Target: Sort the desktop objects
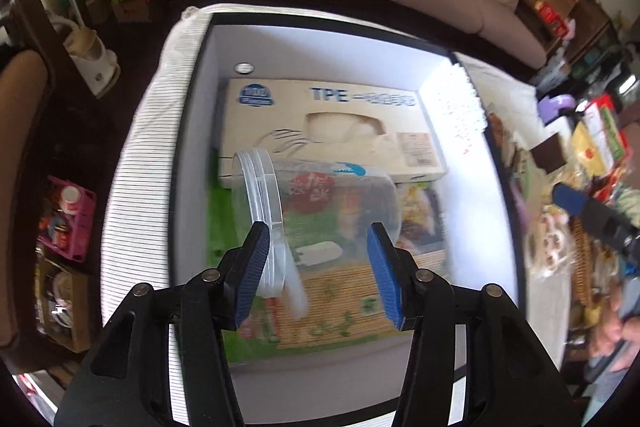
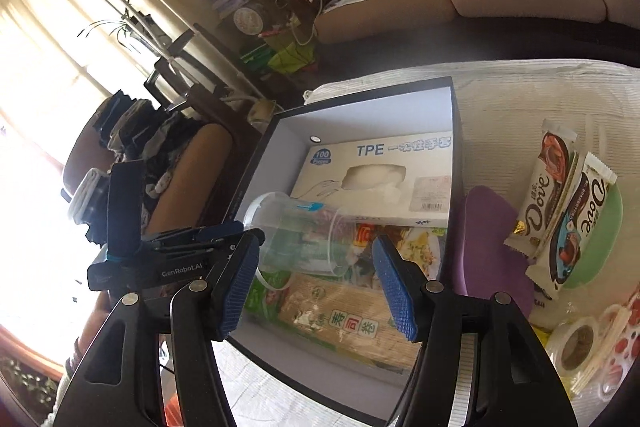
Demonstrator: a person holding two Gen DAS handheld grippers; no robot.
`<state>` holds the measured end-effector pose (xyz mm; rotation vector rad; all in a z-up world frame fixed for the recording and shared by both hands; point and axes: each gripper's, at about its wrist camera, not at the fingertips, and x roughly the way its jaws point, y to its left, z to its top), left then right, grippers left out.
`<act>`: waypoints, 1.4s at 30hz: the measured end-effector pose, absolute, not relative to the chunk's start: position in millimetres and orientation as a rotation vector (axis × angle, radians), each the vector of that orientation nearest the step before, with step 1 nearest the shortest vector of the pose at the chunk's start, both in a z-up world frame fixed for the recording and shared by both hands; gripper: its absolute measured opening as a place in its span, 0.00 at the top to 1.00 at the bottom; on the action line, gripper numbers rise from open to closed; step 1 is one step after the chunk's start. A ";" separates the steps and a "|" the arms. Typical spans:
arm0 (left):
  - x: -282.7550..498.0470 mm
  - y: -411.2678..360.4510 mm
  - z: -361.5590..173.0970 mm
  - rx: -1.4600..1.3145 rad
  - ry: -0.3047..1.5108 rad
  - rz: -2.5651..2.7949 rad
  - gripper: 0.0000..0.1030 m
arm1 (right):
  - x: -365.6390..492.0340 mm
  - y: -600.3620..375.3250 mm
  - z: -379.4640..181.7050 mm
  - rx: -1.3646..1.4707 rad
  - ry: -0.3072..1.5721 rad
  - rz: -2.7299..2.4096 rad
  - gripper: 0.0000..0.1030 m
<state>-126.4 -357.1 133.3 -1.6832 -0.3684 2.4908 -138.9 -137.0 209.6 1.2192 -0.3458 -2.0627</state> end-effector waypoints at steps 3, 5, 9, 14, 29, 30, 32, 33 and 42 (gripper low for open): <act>-132.3 -340.3 135.1 -1.670 -0.410 2.455 0.55 | -139.2 -129.8 202.8 1.231 -0.373 -2.053 0.39; -136.9 -326.1 133.4 -1.664 -0.463 2.402 0.54 | -138.9 -125.3 198.8 1.237 -0.385 -2.049 0.39; -139.4 -293.9 127.3 -1.673 -0.526 2.288 0.54 | -138.5 -116.8 196.1 1.243 -0.398 -2.043 0.39; -132.4 -287.5 147.0 -1.539 -0.551 2.329 0.52 | -139.7 -104.3 196.0 1.238 -0.418 -2.051 0.39; -167.2 -302.5 87.3 -1.582 -0.899 2.191 0.16 | -132.1 -94.6 197.9 1.232 -0.419 -2.044 0.39; -167.7 -301.9 87.1 -1.581 -0.892 2.193 0.16 | -132.0 -94.3 198.5 1.232 -0.415 -2.045 0.39; -167.7 -304.7 87.2 -1.573 -0.895 2.189 0.16 | -131.5 -92.6 199.2 1.229 -0.408 -2.053 0.39; -166.0 -308.4 88.3 -1.560 -0.923 2.180 0.16 | -131.4 -91.8 198.9 1.229 -0.411 -2.052 0.39; -108.9 -342.7 148.1 -1.400 -0.848 2.354 0.14 | -114.7 -100.9 200.7 1.216 -0.318 -2.066 0.39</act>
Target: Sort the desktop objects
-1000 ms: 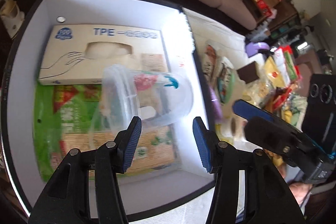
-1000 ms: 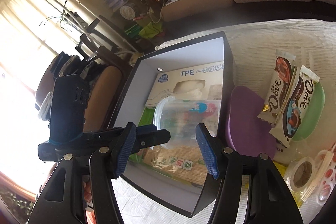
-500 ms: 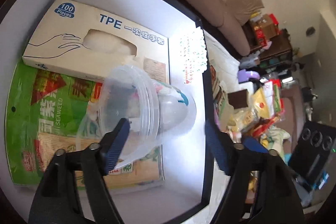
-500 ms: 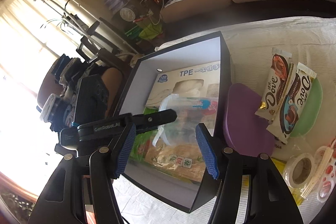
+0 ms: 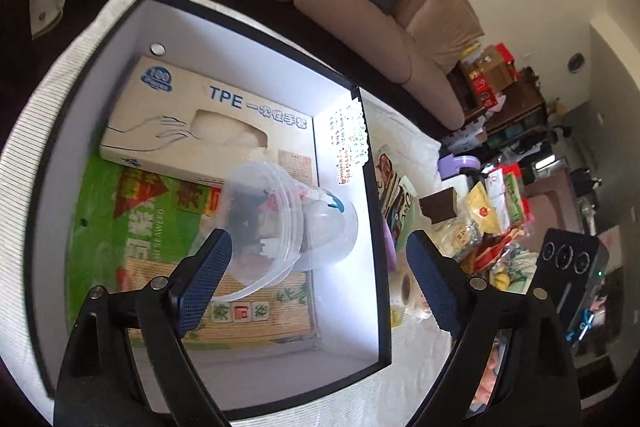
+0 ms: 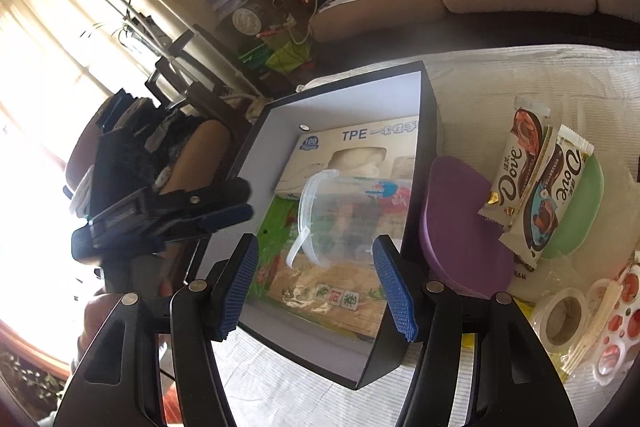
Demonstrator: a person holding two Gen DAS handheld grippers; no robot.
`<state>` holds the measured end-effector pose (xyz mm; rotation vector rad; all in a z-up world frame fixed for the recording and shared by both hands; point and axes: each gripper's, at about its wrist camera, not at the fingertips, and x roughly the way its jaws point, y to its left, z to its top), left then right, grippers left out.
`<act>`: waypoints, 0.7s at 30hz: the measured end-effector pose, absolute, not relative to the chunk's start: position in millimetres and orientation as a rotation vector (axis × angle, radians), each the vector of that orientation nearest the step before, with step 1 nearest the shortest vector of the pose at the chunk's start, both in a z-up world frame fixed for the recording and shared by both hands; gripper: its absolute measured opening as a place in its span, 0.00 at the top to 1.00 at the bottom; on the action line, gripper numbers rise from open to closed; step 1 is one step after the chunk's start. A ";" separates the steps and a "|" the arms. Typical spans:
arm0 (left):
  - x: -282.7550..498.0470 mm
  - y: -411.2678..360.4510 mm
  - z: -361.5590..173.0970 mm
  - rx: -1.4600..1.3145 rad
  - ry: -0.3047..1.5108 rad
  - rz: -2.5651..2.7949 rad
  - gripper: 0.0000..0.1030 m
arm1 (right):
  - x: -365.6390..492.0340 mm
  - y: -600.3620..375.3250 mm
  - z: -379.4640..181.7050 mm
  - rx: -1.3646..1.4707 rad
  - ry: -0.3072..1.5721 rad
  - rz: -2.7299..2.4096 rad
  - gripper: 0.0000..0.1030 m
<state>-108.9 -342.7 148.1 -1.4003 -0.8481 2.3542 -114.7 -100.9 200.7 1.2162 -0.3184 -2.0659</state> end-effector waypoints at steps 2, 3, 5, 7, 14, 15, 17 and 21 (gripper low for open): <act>-87.9 -347.4 157.4 -1.402 -0.780 2.412 0.14 | -106.8 -110.3 199.4 1.221 -0.268 -2.068 0.39; -79.2 -348.5 159.7 -1.408 -0.752 2.433 0.14 | -102.5 -115.0 197.9 1.224 -0.241 -2.073 0.39; -61.3 -348.2 161.0 -1.430 -0.676 2.480 0.14 | -92.5 -125.2 194.9 1.225 -0.174 -2.097 0.38; -46.2 -346.4 159.8 -1.459 -0.584 2.538 0.13 | -82.3 -134.4 191.7 1.226 -0.095 -2.140 0.35; -1.7 -337.4 146.7 -1.532 -0.333 2.705 0.07 | -53.1 -155.2 176.6 1.224 0.061 -2.227 0.25; 3.0 -336.6 144.4 -1.537 -0.326 2.708 0.07 | -50.5 -156.8 174.3 1.228 0.061 -2.228 0.24; 11.9 -334.8 142.5 -1.534 -0.314 2.721 0.07 | -46.0 -159.3 170.9 1.242 0.061 -2.233 0.23; 27.4 -329.9 145.3 -1.515 -0.320 2.731 0.07 | -35.0 -161.9 170.8 1.250 0.057 -2.248 0.23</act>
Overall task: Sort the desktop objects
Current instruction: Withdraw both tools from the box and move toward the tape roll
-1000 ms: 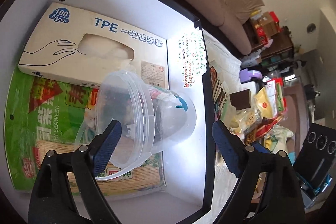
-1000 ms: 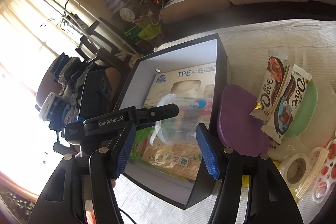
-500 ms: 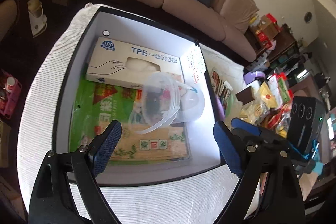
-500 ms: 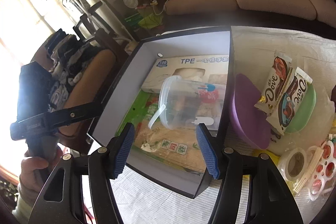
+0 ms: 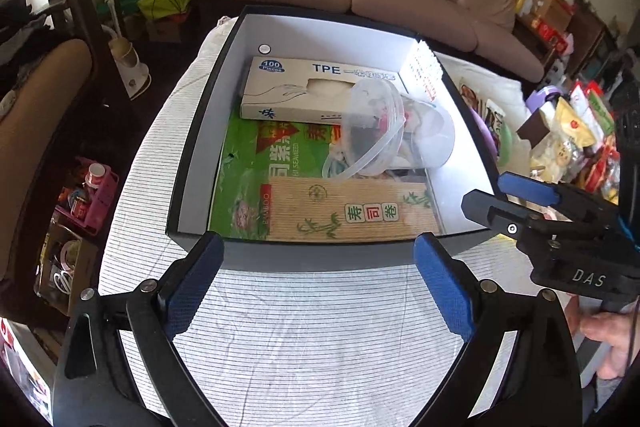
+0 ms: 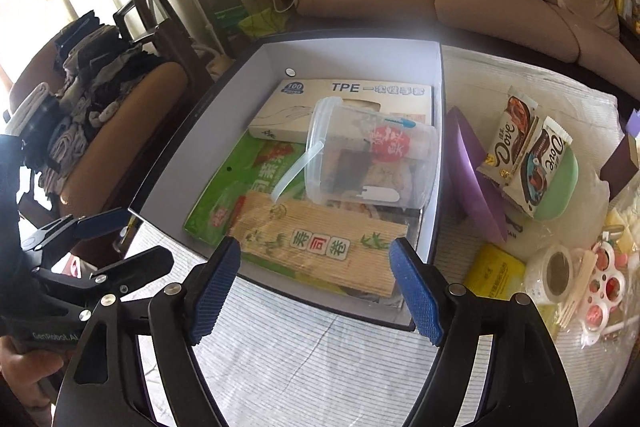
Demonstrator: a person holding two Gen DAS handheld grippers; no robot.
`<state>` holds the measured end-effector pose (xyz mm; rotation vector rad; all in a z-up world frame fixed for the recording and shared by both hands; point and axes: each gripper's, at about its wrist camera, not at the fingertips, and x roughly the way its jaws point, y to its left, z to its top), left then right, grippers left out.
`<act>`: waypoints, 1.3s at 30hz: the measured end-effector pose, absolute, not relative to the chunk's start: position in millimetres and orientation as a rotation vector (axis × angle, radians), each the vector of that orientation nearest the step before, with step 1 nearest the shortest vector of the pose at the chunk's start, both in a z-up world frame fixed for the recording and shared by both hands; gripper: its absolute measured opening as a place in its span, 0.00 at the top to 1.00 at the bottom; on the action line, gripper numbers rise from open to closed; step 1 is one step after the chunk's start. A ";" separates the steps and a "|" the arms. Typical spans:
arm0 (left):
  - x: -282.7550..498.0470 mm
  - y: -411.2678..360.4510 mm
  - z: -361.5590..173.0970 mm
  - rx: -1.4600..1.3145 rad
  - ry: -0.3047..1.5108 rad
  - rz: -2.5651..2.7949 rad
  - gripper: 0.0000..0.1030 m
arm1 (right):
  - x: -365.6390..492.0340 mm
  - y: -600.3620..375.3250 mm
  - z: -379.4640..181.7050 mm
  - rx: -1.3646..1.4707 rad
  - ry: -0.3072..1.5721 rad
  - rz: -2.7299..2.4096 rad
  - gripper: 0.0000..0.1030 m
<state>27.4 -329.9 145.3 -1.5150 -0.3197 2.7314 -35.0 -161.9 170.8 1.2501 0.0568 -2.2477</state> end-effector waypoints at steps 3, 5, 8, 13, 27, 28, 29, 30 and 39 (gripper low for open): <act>37.8 -327.0 149.2 -1.511 -0.334 2.725 0.07 | -25.5 -162.1 172.9 1.252 0.048 -2.260 0.22; 44.3 -324.3 152.7 -1.508 -0.321 2.727 0.07 | -19.0 -163.1 175.7 1.253 0.054 -2.264 0.22; 55.1 -320.2 158.7 -1.508 -0.292 2.739 0.07 | -7.7 -165.5 182.0 1.241 0.074 -2.277 0.22; 72.8 -317.9 167.6 -1.511 -0.278 2.763 0.07 | 11.7 -165.5 192.1 1.218 0.076 -2.301 0.22; 145.2 -264.3 146.3 -1.382 -0.313 2.709 0.07 | 89.3 -76.6 160.9 1.167 0.027 -2.328 0.18; 147.9 -254.4 141.4 -1.370 -0.310 2.691 0.07 | 93.9 -63.6 153.8 1.166 0.027 -2.337 0.18; 149.2 -244.7 137.0 -1.363 -0.307 2.674 0.07 | 97.3 -50.6 146.4 1.169 0.030 -2.346 0.18; 149.2 -233.3 131.5 -1.361 -0.302 2.655 0.07 | 99.6 -39.4 140.2 1.178 0.036 -2.355 0.18; 124.9 -137.1 97.0 -1.333 -0.255 2.562 0.07 | 89.8 52.8 104.6 1.232 -0.065 -2.423 0.18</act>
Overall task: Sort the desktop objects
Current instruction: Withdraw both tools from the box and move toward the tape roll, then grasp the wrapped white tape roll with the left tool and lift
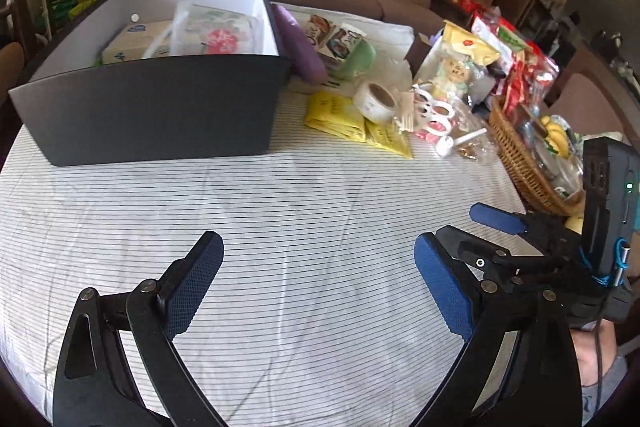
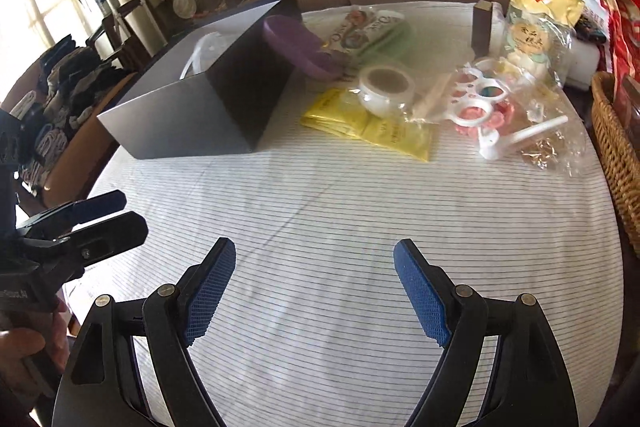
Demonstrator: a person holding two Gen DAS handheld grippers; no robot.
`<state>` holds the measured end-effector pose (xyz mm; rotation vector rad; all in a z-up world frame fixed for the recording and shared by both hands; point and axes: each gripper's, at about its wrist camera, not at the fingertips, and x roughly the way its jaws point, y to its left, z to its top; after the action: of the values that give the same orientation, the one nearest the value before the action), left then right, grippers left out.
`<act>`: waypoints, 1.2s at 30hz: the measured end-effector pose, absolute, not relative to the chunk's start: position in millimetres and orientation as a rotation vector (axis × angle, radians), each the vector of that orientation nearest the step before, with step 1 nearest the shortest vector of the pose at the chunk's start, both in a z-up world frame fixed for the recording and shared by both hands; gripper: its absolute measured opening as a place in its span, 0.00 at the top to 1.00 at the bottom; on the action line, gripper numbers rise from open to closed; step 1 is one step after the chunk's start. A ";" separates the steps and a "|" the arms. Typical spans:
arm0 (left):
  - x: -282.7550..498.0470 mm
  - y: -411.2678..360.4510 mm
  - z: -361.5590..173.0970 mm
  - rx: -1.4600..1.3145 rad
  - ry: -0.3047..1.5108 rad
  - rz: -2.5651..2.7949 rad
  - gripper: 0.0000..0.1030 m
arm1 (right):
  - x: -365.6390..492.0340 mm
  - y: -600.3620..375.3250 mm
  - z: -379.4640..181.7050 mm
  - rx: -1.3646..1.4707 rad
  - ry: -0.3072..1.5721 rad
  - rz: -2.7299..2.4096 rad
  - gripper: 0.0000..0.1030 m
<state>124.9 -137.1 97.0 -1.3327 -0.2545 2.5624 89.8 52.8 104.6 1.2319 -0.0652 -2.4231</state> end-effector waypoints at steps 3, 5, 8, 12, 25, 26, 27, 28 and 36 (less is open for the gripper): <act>111.6 -111.8 90.6 -1.325 -0.191 2.551 0.07 | 81.2 76.3 101.6 1.226 -0.067 -2.460 0.18; 100.8 -97.4 88.1 -1.313 -0.155 2.546 0.07 | 72.8 94.1 101.5 1.222 -0.118 -2.482 0.18; 82.3 -82.8 85.1 -1.292 -0.131 2.539 0.07 | 60.2 119.2 101.7 1.200 -0.196 -2.525 0.18; 52.8 -74.4 79.1 -1.276 -0.130 2.536 0.07 | 37.0 137.9 103.1 1.190 -0.253 -2.552 0.18; -44.8 -22.8 53.6 -1.250 -0.017 2.531 0.07 | -2.5 155.7 106.7 1.200 -0.430 -2.529 0.18; -50.1 -21.8 50.2 -1.256 -0.018 2.531 0.07 | -3.3 155.9 106.0 1.204 -0.435 -2.524 0.18; -55.3 -21.2 46.3 -1.266 -0.019 2.537 0.07 | -3.7 156.4 106.0 1.207 -0.438 -2.525 0.18; -60.0 -21.0 42.5 -1.279 -0.020 2.542 0.07 | -3.8 157.5 106.4 1.208 -0.442 -2.529 0.18; -83.1 -9.1 27.4 -1.334 0.038 2.555 0.07 | -1.7 172.5 101.2 1.247 -0.486 -2.530 0.18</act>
<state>-83.1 -9.1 27.4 -1.3339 0.0380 2.5548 -1.7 172.5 101.2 1.2466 -0.4862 -2.5300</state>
